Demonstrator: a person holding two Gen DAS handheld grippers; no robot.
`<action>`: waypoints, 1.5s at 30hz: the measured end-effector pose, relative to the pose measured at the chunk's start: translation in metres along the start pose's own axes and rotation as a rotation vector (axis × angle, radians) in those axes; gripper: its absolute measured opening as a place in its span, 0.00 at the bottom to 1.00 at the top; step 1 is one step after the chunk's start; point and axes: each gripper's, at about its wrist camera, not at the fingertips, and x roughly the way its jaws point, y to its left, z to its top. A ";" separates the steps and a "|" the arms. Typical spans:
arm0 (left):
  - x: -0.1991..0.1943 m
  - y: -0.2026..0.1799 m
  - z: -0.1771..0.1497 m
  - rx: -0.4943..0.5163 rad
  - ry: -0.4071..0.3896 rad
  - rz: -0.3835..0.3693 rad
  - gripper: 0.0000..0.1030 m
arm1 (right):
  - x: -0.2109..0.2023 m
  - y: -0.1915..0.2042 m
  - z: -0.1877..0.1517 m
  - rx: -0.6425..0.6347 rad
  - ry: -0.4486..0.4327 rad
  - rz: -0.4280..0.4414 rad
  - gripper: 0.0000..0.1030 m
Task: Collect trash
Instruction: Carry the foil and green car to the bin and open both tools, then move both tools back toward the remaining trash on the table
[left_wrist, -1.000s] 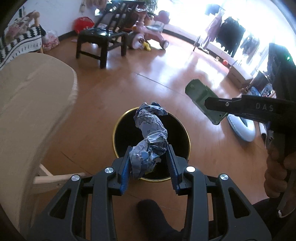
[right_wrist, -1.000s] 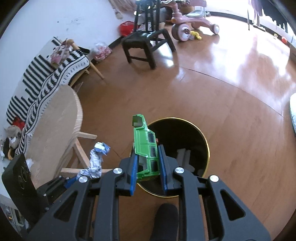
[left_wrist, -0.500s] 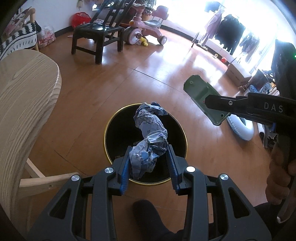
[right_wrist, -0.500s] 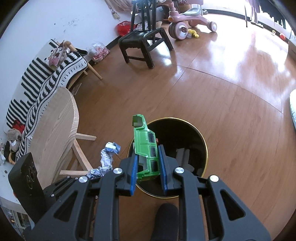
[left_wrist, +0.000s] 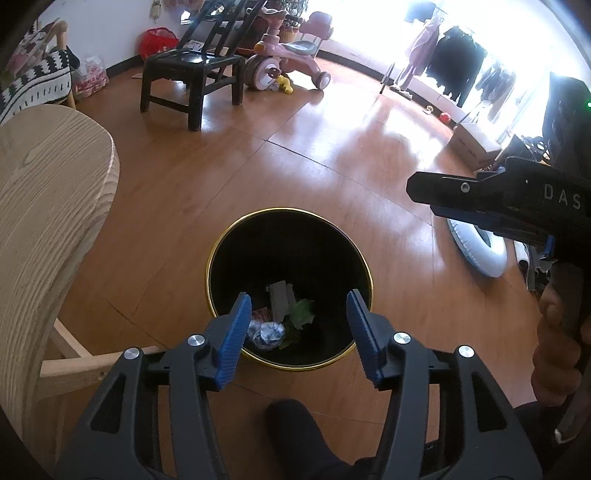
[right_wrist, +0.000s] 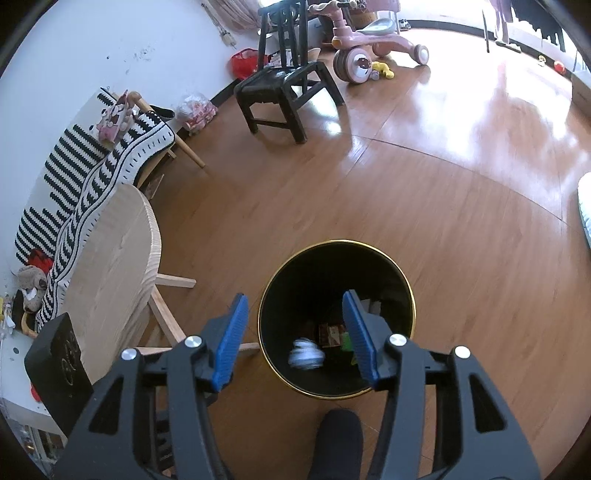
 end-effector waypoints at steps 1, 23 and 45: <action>0.000 0.000 0.001 0.001 0.001 0.002 0.51 | 0.000 0.000 0.000 -0.001 0.000 0.001 0.51; -0.111 0.066 -0.023 -0.060 -0.148 0.145 0.91 | 0.001 0.117 -0.006 -0.162 -0.024 0.073 0.77; -0.358 0.306 -0.215 -0.544 -0.365 0.574 0.93 | 0.072 0.479 -0.124 -0.625 0.161 0.395 0.79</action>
